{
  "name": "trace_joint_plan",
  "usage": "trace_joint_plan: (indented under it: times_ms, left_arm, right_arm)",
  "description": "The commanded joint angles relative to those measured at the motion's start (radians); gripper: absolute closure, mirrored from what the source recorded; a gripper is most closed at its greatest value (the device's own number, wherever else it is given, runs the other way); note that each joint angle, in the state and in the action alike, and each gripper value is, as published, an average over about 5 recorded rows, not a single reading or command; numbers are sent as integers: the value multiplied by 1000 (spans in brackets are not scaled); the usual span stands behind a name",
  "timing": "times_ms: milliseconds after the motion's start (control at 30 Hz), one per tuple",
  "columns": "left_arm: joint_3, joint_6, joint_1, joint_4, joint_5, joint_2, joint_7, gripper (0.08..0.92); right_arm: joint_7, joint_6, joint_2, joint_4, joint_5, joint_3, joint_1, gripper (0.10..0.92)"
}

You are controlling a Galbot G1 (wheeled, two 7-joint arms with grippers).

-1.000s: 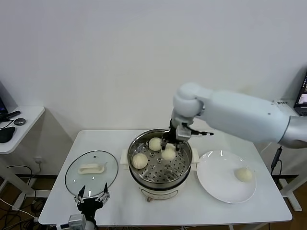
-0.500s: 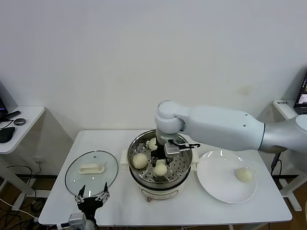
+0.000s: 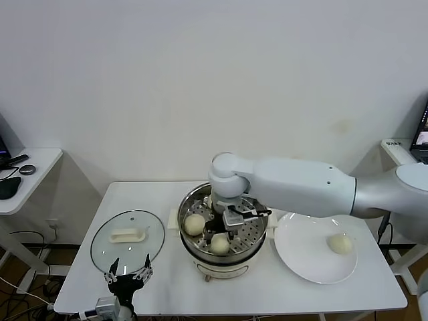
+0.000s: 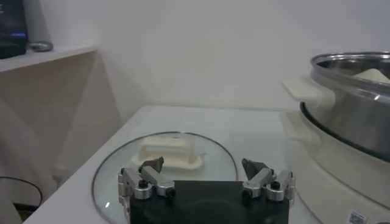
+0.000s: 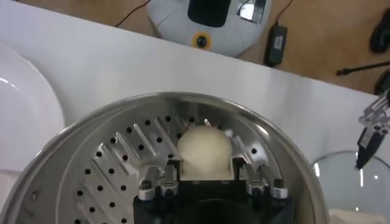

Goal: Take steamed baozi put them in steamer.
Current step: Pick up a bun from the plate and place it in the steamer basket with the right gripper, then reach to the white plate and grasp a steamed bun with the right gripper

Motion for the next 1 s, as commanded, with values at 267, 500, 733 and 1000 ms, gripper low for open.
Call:
trace_joint_plan:
  times_ms: [267, 500, 733, 1000]
  left_arm:
    - [6, 1, 9, 1, 4, 2, 0, 177]
    - [6, 2, 20, -25, -1, 17, 4, 177]
    - [3, -1, 48, -72, -17, 42, 7, 177]
    - [-8, -4, 64, -74, -20, 44, 8, 177]
  right_arm:
    - [-44, -186, -178, 24, 184, 116, 124, 212]
    - [-46, -667, -418, -71, 561, 162, 235, 203]
    - [-69, -833, -663, -154, 530, 161, 190, 203]
    - [-86, -798, -785, -169, 311, 420, -207, 203]
